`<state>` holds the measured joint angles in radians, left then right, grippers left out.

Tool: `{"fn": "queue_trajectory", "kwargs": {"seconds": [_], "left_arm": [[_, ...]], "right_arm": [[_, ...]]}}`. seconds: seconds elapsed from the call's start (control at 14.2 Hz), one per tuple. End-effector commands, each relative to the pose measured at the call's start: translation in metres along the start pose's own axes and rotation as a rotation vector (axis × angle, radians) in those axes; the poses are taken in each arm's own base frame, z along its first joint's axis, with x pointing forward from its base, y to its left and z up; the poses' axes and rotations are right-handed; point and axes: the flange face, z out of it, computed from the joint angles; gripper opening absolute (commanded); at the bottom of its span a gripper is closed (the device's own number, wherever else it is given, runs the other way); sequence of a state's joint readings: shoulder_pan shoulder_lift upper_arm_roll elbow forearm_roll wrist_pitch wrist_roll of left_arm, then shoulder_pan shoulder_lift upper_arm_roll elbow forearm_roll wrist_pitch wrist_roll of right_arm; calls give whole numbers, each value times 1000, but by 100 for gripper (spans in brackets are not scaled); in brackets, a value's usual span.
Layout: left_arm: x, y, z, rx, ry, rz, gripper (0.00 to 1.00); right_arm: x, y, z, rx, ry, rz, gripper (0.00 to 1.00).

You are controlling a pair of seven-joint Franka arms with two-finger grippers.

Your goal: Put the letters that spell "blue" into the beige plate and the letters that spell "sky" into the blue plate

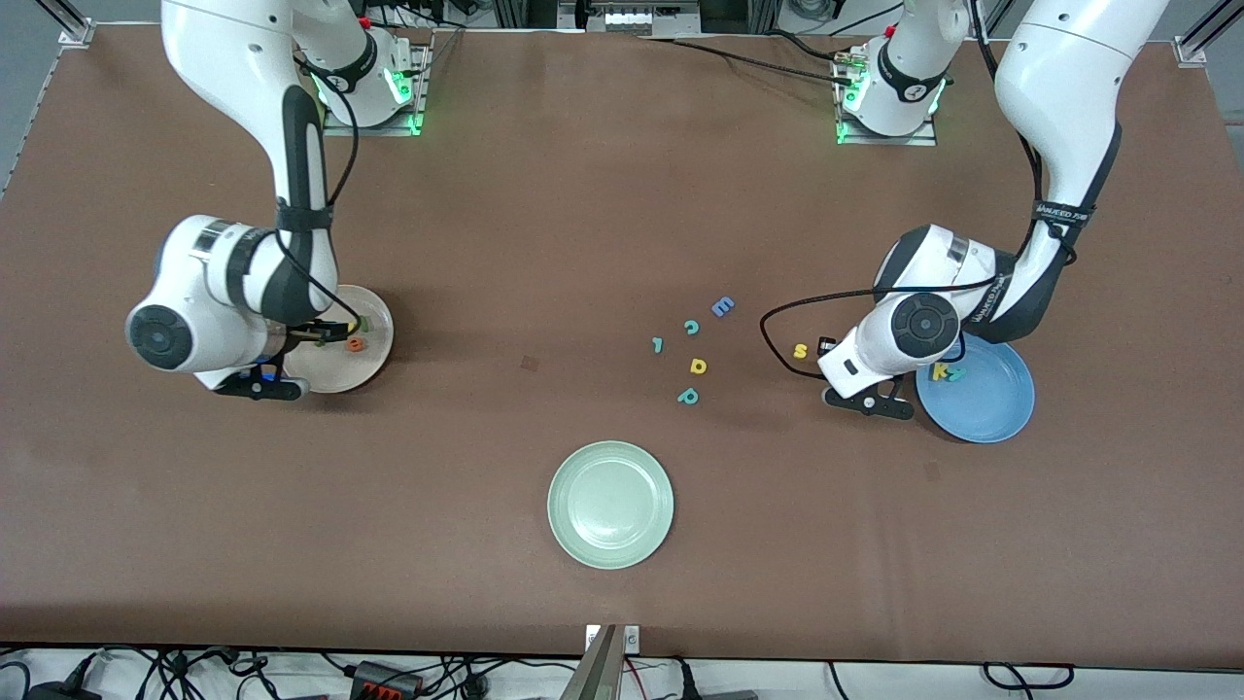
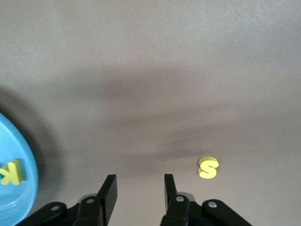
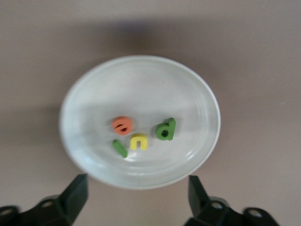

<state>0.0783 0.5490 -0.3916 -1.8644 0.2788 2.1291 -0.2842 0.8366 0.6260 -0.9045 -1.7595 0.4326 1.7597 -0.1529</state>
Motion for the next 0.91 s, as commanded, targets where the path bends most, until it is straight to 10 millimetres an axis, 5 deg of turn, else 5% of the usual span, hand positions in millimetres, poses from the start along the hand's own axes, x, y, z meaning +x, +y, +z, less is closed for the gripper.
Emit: {"fn": "queue_trajectory", "kwargs": {"seconds": [0.0,0.14,0.56,0.84], "left_arm": [[0,13,11,2,-7,-5,84],[2,34,13,-29,24,17,90],[-16,60,24,-43,0,29,86],[-18,61,28,-48,2,32,79]], "right_arm": [[1,-8,-63,32,25,10,100],[2,-17,-76,30,51,-4,100],[4,-33,-95,90,94,16,100],[-2,-42,-146,138,127,44,100]]}}
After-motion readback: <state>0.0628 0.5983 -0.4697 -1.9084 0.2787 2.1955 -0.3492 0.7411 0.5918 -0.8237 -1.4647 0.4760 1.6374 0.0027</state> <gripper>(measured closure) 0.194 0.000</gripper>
